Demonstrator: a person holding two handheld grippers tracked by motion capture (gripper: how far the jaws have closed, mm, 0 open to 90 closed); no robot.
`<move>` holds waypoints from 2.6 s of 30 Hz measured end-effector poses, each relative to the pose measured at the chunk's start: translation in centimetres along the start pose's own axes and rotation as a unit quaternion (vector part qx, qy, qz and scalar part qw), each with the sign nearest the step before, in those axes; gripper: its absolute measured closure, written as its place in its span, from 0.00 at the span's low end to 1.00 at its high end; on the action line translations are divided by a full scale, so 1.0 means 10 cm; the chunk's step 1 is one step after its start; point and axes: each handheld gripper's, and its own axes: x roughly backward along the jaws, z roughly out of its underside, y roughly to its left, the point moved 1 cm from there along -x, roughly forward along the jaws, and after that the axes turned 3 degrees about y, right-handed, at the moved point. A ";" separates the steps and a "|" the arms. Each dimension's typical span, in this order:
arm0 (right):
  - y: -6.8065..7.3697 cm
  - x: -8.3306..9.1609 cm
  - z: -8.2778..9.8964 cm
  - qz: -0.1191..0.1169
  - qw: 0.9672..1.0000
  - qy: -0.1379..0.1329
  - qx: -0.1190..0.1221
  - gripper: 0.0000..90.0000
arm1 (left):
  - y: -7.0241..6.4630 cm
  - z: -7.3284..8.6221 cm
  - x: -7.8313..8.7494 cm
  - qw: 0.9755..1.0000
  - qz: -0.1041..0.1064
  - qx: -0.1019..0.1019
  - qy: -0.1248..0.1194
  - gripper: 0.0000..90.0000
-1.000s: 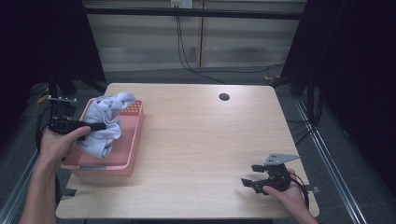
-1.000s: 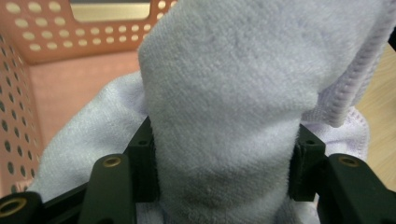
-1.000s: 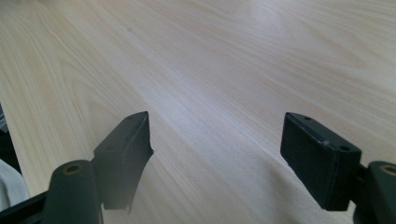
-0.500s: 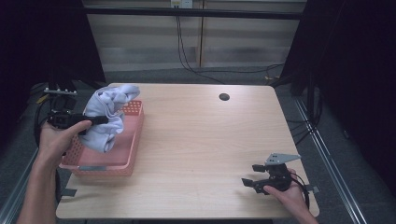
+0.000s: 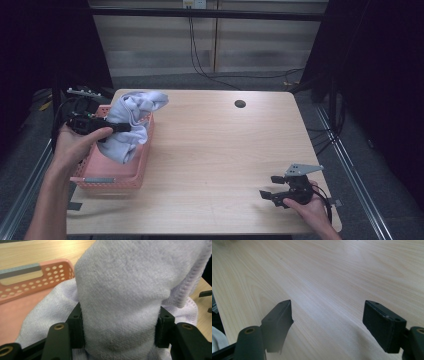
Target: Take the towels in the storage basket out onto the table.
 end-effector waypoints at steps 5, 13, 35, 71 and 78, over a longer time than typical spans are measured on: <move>0.00 0.01 0.00 -0.001 1.000 -0.002 0.000 0.26 | -0.20 -0.07 -0.15 1.000 0.018 -0.019 0.001 0.46; -0.01 0.03 0.00 0.000 1.000 -0.004 -0.003 0.26 | -0.56 -0.17 -0.46 0.997 0.049 -0.059 0.011 0.46; -0.02 0.04 0.00 -0.003 1.000 -0.007 -0.005 0.24 | -1.38 0.00 -1.51 0.985 0.121 -0.114 0.053 0.44; 0.26 -0.06 -0.51 -0.046 0.997 -0.031 0.055 0.46 | -1.53 0.97 -1.23 0.984 0.095 -0.145 0.050 0.65; 0.34 -0.27 -0.77 -0.064 0.994 -0.036 0.081 0.75 | -1.55 1.07 -1.28 0.982 0.114 -0.144 0.031 0.67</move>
